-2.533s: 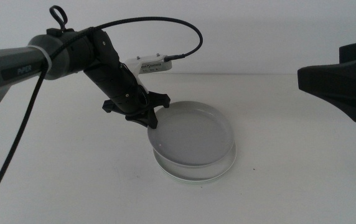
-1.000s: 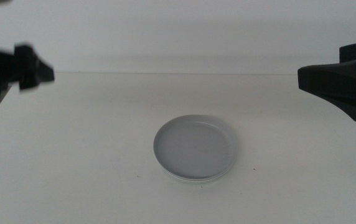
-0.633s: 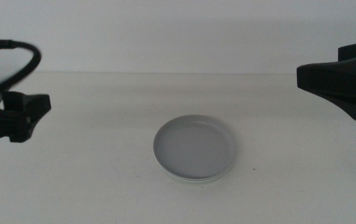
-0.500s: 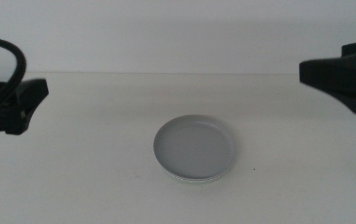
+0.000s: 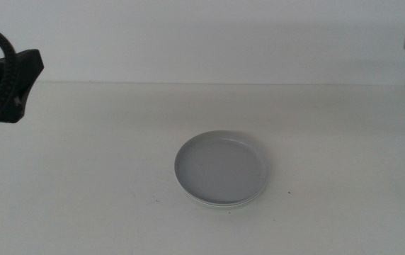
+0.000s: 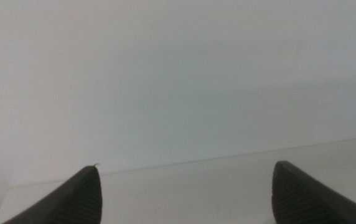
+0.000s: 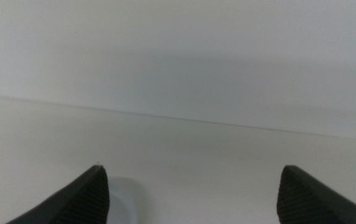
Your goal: Stack the three bowls on top of each other.
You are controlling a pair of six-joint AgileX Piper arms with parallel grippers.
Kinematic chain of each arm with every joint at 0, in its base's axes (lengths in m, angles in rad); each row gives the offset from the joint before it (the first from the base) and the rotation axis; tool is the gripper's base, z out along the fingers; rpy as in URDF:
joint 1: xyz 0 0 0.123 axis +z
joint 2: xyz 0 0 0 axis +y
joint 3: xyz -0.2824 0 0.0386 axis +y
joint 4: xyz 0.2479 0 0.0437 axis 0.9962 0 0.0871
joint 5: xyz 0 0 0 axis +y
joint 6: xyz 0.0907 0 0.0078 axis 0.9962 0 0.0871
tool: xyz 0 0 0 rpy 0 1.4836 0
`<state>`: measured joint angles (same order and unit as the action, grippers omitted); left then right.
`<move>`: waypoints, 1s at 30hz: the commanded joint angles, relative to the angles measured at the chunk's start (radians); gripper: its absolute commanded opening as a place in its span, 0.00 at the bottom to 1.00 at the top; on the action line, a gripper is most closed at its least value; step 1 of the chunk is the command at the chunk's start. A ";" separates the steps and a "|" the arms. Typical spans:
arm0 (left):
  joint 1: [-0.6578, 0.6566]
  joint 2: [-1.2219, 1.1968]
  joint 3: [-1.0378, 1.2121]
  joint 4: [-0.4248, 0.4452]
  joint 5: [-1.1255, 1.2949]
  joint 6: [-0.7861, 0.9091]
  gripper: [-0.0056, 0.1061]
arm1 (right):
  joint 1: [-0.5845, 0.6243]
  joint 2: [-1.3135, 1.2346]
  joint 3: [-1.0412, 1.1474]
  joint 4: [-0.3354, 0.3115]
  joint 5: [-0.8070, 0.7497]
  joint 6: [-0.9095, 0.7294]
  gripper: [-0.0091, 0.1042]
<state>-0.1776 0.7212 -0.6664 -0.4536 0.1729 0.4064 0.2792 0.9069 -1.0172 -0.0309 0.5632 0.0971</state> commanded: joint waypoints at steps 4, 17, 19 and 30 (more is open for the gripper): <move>-0.003 0.001 0.004 0.012 -0.013 -0.003 0.89 | -0.052 -0.004 0.001 0.022 -0.010 -0.008 0.78; -0.003 0.001 0.004 0.012 -0.013 -0.003 0.89 | -0.050 -0.065 0.001 0.015 -0.010 -0.024 0.78; -0.003 0.001 0.004 0.012 -0.013 -0.003 0.89 | -0.050 -0.080 0.001 0.015 -0.008 -0.024 0.78; -0.003 -0.030 0.005 0.024 -0.013 -0.003 0.89 | -0.050 -0.102 0.008 0.031 -0.008 -0.024 0.78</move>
<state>-0.1776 0.7084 -0.6655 -0.4321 0.1729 0.4064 0.2369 0.8081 -1.0146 0.0000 0.5607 0.0764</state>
